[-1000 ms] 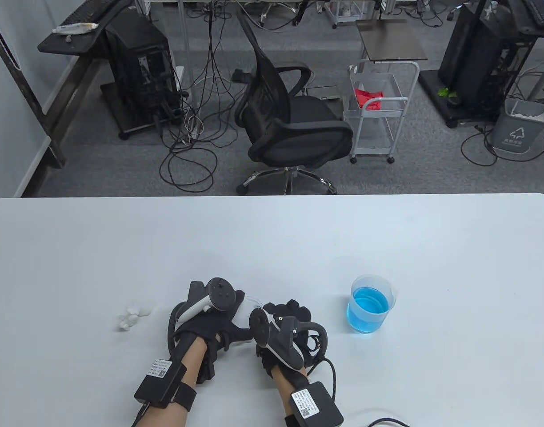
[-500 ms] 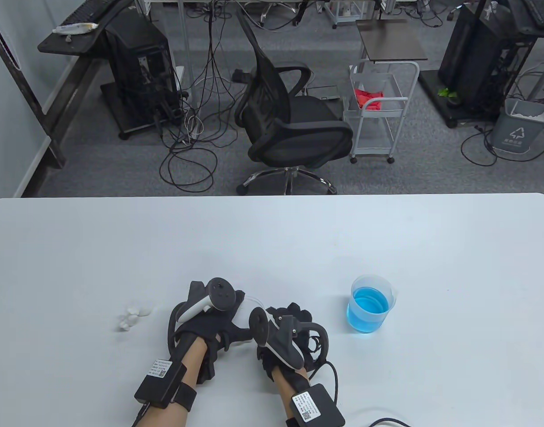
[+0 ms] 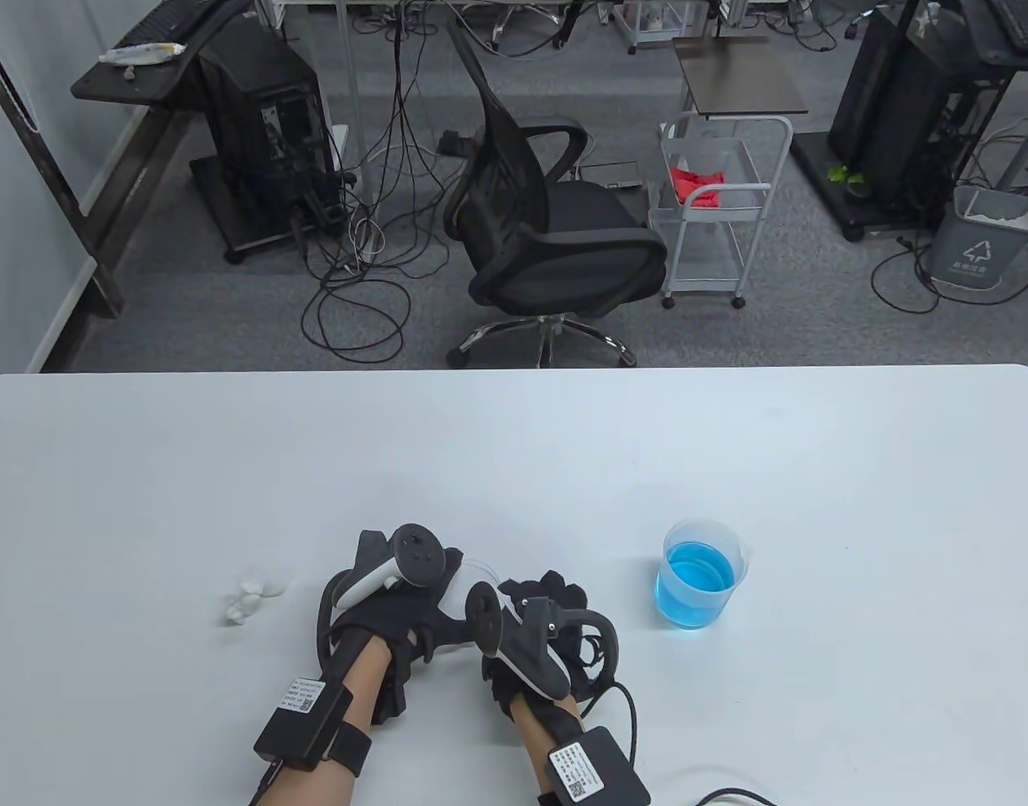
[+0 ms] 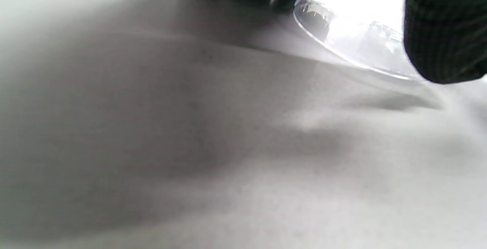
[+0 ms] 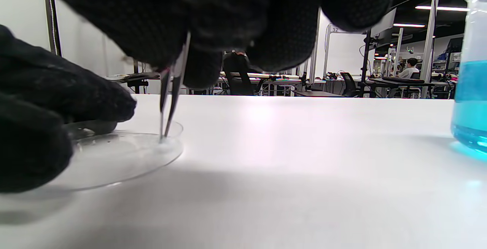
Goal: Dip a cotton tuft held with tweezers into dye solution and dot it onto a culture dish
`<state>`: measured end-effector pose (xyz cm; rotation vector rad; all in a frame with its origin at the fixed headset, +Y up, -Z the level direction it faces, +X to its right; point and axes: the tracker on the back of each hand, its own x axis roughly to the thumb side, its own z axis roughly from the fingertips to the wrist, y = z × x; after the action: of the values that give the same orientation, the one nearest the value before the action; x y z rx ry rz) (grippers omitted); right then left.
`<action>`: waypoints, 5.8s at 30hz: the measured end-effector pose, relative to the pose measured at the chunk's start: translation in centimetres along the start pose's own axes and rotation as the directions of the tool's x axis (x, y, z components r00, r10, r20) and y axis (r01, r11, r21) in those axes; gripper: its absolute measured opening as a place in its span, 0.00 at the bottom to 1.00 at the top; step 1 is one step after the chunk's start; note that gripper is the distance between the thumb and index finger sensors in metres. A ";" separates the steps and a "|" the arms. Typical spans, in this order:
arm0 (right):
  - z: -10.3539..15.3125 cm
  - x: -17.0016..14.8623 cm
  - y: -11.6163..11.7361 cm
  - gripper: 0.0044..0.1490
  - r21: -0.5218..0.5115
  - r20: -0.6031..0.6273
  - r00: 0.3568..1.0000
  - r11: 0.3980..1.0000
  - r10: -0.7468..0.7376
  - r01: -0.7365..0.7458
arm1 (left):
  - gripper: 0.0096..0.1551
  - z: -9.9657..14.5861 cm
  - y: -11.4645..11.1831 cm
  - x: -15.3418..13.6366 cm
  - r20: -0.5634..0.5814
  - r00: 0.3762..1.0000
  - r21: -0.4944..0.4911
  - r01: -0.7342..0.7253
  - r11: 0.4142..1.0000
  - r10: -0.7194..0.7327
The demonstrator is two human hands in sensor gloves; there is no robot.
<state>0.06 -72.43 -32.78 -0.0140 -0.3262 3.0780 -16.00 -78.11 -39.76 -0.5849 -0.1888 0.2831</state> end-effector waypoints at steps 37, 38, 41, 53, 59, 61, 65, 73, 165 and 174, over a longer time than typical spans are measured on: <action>0.2 0.0 -0.3 0.18 0.094 0.006 1.000 0.995 -0.024 0.024 | 0.61 0.0 0.0 0.0 0.001 1.000 0.001 -0.001 1.000 0.001; 0.3 0.0 -0.3 0.18 0.092 0.002 1.000 0.996 -0.024 0.024 | 0.61 0.0 0.0 0.0 0.001 1.000 0.001 -0.001 1.000 0.001; 0.3 0.0 -0.2 0.18 0.085 0.007 1.000 0.996 -0.026 0.025 | 0.61 0.0 0.0 0.0 0.001 1.000 0.002 -0.002 1.000 0.002; 0.4 0.2 -0.4 0.18 0.114 0.019 0.999 0.992 -0.050 0.048 | 0.61 0.0 0.0 0.0 0.001 1.000 0.002 -0.001 1.000 0.001; 0.4 0.2 -0.2 0.18 0.143 0.030 0.996 0.986 -0.086 0.081 | 0.62 0.0 0.0 0.0 0.001 1.000 0.001 -0.001 1.000 0.001; 0.4 0.2 -0.2 0.18 0.130 0.029 0.995 0.988 -0.091 0.086 | 0.62 0.0 0.0 0.0 0.001 1.000 0.002 -0.002 1.000 0.002; 0.5 0.0 -0.3 0.18 0.072 0.026 0.996 0.994 -0.085 0.083 | 0.62 0.0 0.0 0.0 0.001 1.000 0.002 -0.001 1.000 0.001; 0.5 -0.3 0.1 0.18 0.036 0.016 0.997 0.997 -0.074 0.074 | 0.61 0.0 0.0 0.0 0.000 1.000 0.001 -0.001 1.000 0.001; 0.0 1.5 0.2 0.18 0.053 0.102 0.987 0.991 -0.128 0.123 | 0.62 -0.1 0.0 0.0 0.002 1.000 0.000 -0.001 1.000 0.001; 0.0 1.5 0.4 0.18 0.047 0.104 0.986 0.991 -0.128 0.124 | 0.62 -0.1 0.0 0.0 0.002 1.000 0.000 -0.001 1.000 0.001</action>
<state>-1.50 -72.72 -32.89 0.1666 -0.2589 2.9649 -15.98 -78.15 -39.81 -0.5846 -0.1902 0.2842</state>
